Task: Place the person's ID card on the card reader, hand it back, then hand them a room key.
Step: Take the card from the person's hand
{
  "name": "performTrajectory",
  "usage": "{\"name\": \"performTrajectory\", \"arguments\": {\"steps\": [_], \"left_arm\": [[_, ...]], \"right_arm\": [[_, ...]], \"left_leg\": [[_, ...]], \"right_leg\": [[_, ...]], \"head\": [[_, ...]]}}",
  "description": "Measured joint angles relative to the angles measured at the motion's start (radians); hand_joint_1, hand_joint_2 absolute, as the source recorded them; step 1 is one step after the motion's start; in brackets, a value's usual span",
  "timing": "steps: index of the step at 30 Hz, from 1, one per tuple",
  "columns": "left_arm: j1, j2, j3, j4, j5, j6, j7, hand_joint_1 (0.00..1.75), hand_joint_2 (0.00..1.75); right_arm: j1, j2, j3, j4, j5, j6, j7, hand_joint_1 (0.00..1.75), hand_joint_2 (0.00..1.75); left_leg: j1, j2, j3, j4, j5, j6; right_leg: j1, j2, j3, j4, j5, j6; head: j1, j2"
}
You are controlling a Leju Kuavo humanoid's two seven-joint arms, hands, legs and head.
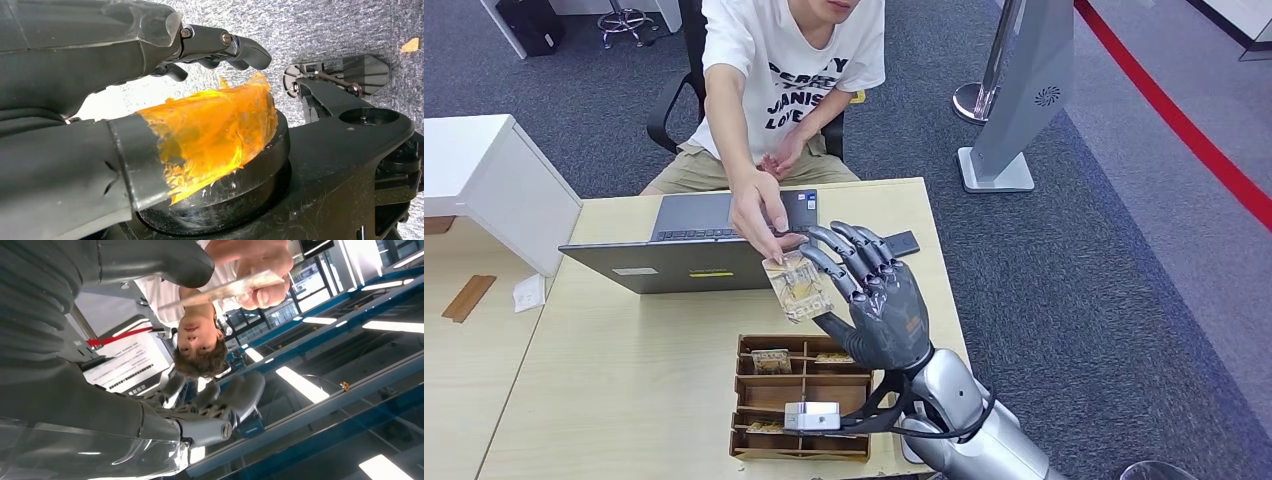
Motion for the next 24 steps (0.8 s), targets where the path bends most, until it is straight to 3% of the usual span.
{"name": "performTrajectory", "arguments": {"steps": [24], "left_arm": [[0.0, 0.003, 0.0, 0.0, 0.007, -0.008, -0.006, 0.0, 0.0]], "right_arm": [[-0.001, 0.006, 0.001, 0.022, 0.0, 0.0, 0.003, 1.75, 1.75]], "left_leg": [[0.0, 0.0, 0.0, 0.0, 0.0, 0.0]], "right_leg": [[0.0, 0.0, 0.0, 0.0, 0.0, 0.0]], "head": [[0.0, 0.0]]}}
